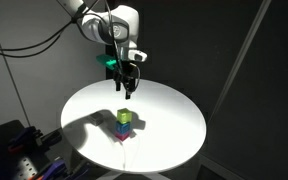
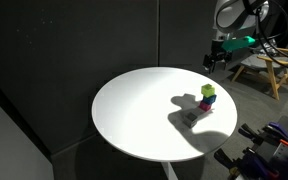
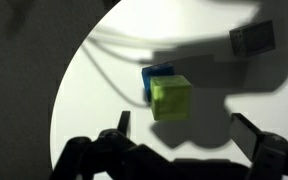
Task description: Put the green block on the table
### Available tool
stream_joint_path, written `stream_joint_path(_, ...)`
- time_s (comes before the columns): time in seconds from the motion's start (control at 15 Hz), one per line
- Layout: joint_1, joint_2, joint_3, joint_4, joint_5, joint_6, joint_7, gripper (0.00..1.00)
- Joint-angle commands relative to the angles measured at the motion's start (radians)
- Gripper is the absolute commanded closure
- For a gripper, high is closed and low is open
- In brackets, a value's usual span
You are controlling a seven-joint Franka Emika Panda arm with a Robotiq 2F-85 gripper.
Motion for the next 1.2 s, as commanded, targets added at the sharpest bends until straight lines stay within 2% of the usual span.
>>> stream_joint_path(0.0, 0.006, 0.054, -0.002, 0.059, 0.020, -0.003, 0.009, 0.00)
stream_joint_path(1.13, 0.020, 0.246, -0.006, 0.122, 0.020, 0.092, 0.009, 0.00)
